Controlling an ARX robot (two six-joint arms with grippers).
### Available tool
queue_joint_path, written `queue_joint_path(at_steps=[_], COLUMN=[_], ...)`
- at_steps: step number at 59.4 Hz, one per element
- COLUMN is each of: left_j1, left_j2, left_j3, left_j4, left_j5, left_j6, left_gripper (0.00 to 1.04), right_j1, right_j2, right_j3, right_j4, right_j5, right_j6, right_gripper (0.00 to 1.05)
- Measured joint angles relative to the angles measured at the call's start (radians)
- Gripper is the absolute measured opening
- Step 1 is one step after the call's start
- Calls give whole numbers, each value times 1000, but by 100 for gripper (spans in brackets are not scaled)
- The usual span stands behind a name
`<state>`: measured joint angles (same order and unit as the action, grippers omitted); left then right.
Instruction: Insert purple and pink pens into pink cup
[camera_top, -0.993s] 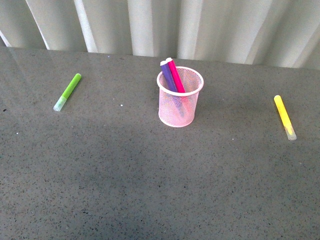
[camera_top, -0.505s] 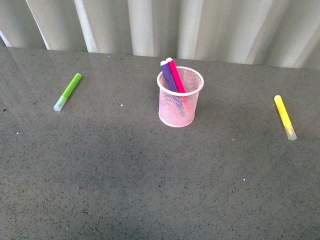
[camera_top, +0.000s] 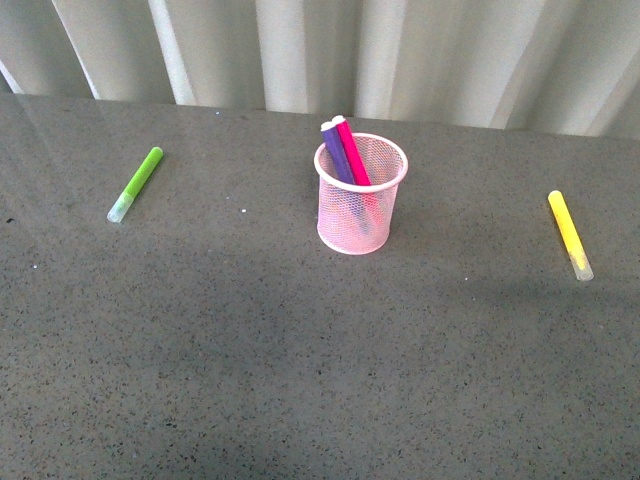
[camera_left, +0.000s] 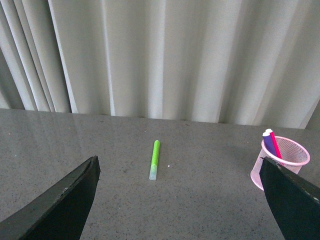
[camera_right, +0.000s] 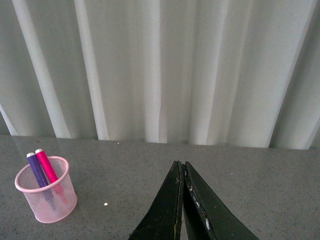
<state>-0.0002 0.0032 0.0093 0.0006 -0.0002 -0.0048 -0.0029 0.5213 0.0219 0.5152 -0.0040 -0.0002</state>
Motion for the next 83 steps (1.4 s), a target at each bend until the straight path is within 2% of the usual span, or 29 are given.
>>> queue_joint_path(at_steps=[14, 53, 60, 81, 83], left_j1=[0, 0, 0, 0, 0], left_j2=[0, 0, 0, 0, 0], left_j3=[0, 0, 0, 0, 0], left_j4=[0, 0, 0, 0, 0], left_j5=[0, 0, 0, 0, 0], left_j6=[0, 0, 0, 0, 0], left_gripper=[98, 98, 98, 98, 98], right_j1=[0, 0, 0, 0, 0], right_j2=[-150, -347, -486, -517, -517], right_j3=[-1, -1, -1, -1, -1], right_j4=[-142, -337, -507, -514, -514], right_j5=[0, 3, 3, 3, 3], right_j6=[0, 0, 0, 0, 0], right_gripper=[3, 3, 3, 3, 7])
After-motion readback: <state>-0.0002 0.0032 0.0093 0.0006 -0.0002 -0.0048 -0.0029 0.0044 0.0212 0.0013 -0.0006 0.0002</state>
